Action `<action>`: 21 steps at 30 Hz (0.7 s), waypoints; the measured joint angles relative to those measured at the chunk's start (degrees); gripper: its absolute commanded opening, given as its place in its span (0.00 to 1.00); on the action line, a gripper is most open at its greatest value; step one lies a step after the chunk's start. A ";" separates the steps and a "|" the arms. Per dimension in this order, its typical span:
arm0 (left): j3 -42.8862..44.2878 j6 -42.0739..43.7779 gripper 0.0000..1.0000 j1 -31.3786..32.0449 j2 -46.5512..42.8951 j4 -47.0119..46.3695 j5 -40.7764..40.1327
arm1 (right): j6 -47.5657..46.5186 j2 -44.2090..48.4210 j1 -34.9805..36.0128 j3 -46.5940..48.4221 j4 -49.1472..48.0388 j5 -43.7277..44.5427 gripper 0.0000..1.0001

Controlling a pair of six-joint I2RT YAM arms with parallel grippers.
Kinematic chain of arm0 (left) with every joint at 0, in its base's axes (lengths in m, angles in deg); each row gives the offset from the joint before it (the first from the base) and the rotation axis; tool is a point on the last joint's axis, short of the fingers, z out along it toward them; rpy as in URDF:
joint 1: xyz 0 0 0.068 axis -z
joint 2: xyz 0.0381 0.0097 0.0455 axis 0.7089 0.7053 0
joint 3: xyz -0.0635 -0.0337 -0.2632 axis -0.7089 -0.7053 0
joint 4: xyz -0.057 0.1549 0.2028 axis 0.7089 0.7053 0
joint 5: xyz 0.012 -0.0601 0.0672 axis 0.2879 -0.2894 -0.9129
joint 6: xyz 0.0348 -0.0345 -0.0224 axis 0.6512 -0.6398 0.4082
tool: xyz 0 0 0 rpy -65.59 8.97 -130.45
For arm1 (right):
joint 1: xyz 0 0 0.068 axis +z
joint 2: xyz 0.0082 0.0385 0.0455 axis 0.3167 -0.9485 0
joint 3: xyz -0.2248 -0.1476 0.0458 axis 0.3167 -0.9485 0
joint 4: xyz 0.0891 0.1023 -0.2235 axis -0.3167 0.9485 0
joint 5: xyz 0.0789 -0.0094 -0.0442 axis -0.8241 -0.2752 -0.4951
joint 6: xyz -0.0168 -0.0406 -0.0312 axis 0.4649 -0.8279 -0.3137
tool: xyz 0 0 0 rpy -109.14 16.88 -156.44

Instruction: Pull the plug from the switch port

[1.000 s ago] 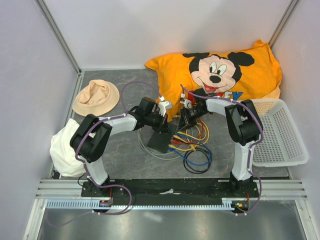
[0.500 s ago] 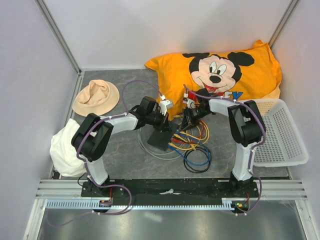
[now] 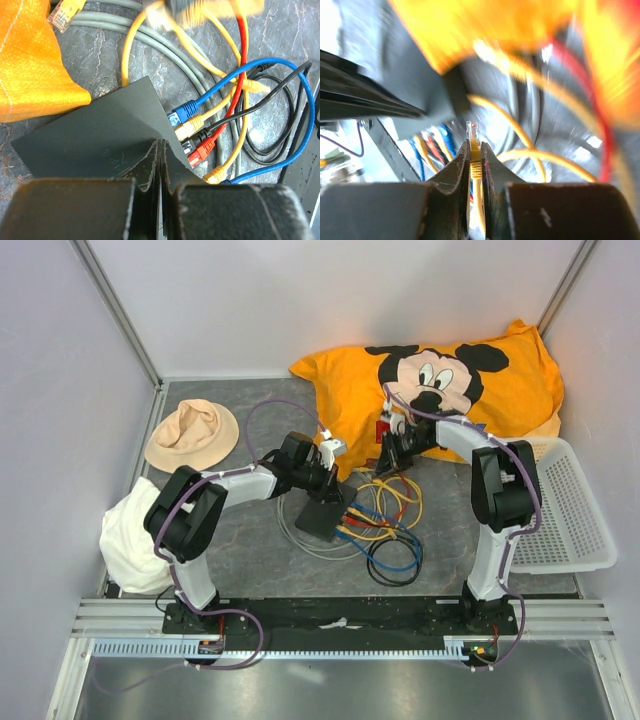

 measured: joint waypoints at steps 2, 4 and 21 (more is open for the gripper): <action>0.07 0.02 0.01 0.00 0.00 0.04 -0.07 | -2.01 0.02 -0.59 5.64 1.60 -1.22 0.00; 0.33 0.04 0.01 0.00 0.02 0.26 -0.33 | -3.80 0.07 -0.79 11.76 3.23 -2.14 0.00; 0.83 0.92 0.02 0.02 -0.50 1.66 -2.56 | -8.98 14.69 -1.84 35.04 5.97 11.50 0.00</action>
